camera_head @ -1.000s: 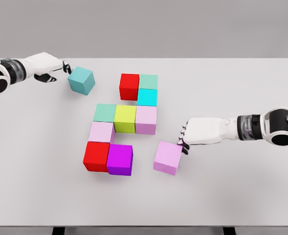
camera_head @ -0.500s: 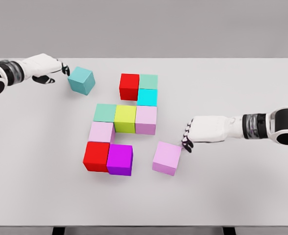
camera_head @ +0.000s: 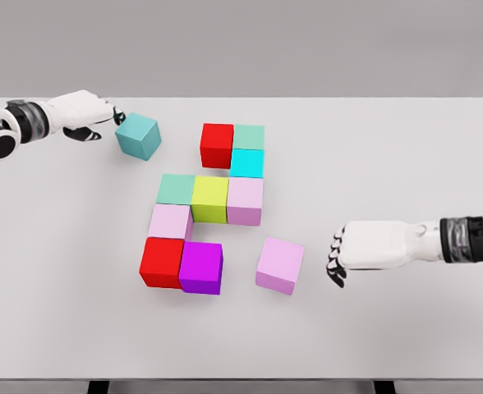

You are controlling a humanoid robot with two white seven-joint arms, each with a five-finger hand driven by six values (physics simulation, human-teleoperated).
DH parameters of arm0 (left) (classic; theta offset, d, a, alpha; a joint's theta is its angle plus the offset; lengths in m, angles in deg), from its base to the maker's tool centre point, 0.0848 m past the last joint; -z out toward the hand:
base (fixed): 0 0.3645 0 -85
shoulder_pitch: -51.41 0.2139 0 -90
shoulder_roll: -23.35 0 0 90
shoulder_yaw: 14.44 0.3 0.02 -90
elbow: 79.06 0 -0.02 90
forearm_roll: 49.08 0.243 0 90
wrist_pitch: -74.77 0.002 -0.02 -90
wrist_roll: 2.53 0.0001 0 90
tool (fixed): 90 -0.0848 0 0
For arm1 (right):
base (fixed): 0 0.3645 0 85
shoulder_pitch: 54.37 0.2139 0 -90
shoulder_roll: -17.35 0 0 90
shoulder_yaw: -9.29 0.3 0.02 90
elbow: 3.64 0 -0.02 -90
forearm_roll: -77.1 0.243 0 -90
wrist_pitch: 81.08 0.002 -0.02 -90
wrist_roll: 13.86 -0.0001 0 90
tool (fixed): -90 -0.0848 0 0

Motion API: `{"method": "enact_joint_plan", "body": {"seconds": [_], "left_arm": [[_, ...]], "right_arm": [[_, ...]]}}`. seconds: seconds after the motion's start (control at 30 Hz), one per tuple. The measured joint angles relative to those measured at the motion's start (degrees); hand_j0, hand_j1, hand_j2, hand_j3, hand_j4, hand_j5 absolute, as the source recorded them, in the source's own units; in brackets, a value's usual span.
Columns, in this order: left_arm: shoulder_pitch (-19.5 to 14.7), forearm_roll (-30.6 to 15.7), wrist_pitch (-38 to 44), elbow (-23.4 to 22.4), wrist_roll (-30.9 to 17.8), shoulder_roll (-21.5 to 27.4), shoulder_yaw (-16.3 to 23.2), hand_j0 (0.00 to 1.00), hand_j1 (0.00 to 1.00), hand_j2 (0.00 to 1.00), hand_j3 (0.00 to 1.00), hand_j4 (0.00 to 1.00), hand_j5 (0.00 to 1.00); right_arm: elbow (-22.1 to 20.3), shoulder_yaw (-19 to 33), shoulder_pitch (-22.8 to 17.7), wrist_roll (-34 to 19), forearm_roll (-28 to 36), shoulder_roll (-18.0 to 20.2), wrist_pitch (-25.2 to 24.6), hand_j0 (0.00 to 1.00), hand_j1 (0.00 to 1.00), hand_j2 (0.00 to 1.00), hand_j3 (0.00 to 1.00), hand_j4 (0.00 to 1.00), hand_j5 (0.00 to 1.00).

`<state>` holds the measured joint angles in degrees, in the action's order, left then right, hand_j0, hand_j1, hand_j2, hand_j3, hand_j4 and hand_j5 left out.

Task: Assemble the squares on the desktop into the number 2

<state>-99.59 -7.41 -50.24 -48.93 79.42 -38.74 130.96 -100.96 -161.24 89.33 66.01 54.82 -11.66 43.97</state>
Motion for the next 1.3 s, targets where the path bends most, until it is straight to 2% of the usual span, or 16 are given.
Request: {"method": "enact_joint_plan", "body": {"seconds": [0.23,0.43,0.6,0.87,1.1,1.3], "left_arm": [[0.0,-0.09,0.01,0.72,-0.89,0.03,-0.06,0.67,0.67,0.67,0.67,0.67,0.67],[0.0,-0.07,-0.03,1.22,-1.3,0.18,0.07,0.68,0.68,0.68,0.68,0.68,0.68],[0.53,-0.08,-0.05,1.45,-1.36,0.6,0.1,0.68,0.68,0.68,0.68,0.68,0.68],[0.79,-0.37,-0.06,1.86,-1.38,3.96,0.02,0.68,0.68,0.68,0.68,0.68,0.68],[2.72,-1.05,-0.06,6.06,-1.38,7.99,0.01,0.69,0.69,0.69,0.69,0.69,0.69],[3.87,-1.79,-0.05,11.55,-1.33,10.03,-0.03,0.71,0.71,0.71,0.71,0.71,0.71]], "right_arm": [[-0.6,-0.35,0.0,3.23,-1.77,-1.63,-0.01,0.31,0.31,0.31,0.31,0.31,0.31],[1.79,-0.31,-0.18,5.4,-2.52,-3.76,-0.02,0.3,0.3,0.3,0.3,0.3,0.3],[4.38,-0.37,-0.88,5.83,-3.12,-5.26,-0.02,0.28,0.28,0.28,0.28,0.28,0.28],[4.98,-0.39,-0.97,5.67,-3.59,-5.94,-0.03,0.28,0.28,0.28,0.28,0.28,0.28],[5.22,-0.38,-0.97,5.64,-3.62,-7.13,-0.03,0.28,0.28,0.28,0.28,0.28,0.28],[5.41,-0.38,-0.97,5.59,-4.0,-8.27,-0.03,0.28,0.28,0.28,0.28,0.28,0.28]]}}
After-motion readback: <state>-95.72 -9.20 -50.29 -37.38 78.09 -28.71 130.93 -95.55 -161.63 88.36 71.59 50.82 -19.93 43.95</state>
